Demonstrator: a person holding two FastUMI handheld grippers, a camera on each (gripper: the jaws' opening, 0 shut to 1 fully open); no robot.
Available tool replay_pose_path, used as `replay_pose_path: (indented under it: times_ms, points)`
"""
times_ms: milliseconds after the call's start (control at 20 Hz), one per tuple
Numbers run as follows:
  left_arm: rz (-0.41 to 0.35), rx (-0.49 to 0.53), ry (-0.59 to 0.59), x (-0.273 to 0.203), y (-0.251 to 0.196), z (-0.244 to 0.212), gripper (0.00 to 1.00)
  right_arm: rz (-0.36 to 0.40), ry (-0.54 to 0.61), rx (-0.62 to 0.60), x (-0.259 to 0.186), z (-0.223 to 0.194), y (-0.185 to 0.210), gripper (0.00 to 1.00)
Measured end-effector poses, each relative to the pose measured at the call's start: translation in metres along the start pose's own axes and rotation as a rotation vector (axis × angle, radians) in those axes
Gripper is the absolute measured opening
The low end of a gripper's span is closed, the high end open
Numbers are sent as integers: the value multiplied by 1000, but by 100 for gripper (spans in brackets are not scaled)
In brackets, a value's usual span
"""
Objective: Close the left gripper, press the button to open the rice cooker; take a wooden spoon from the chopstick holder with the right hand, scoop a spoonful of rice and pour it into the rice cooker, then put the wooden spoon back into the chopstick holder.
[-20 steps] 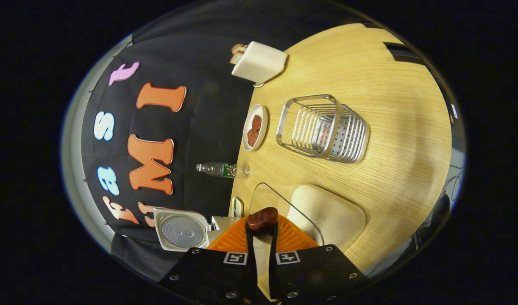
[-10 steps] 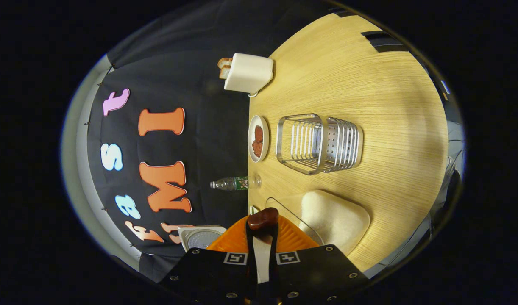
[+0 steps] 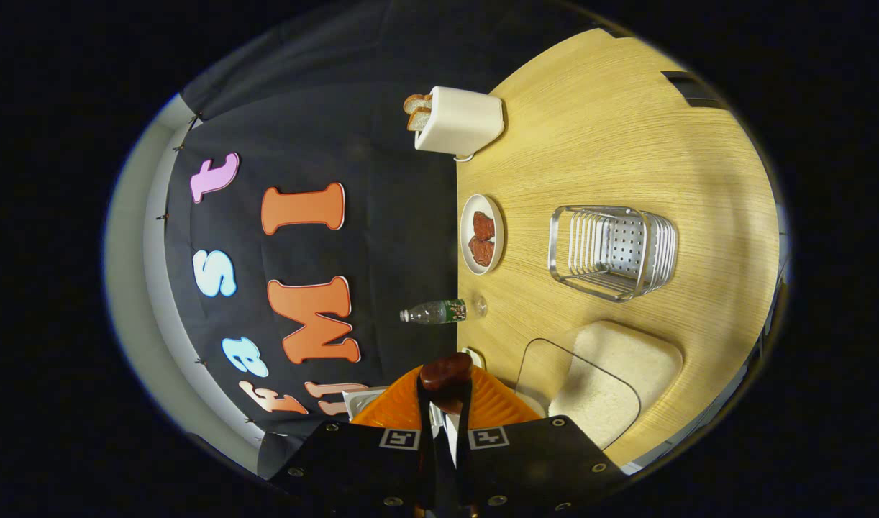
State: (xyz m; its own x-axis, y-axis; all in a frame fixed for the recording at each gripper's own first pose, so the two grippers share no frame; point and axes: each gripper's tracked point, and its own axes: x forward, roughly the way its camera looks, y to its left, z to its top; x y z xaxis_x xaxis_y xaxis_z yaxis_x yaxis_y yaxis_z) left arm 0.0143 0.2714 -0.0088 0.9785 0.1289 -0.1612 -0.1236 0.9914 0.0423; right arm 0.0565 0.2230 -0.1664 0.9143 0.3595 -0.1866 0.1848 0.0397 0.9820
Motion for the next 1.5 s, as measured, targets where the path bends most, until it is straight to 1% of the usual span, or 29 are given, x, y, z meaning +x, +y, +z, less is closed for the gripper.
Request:
replay_pose_path:
  times_ms: [100,200,450,750,900,1100,1250,1500]
  points:
    - [13,-3,-22,-1,4,6,100,16,9,-2,0,0,12,10]
    - [26,2,-30,-1,6,5,100,20,12,-28,4,-2,24,10]
    - [31,-15,-15,-1,11,-1,100,62,52,-41,22,-16,64,10]
    - [28,9,-20,-1,15,4,100,108,134,-64,63,-63,111,10]
    - [13,-11,-15,0,10,6,100,123,159,-90,83,-91,127,10]
    - [5,-32,-19,1,8,7,100,134,192,-135,111,-126,146,10]
    - [3,-38,-8,2,9,4,100,131,186,-178,130,-143,152,10]
    - [27,-32,7,6,15,-2,100,133,169,-325,154,-167,162,10]
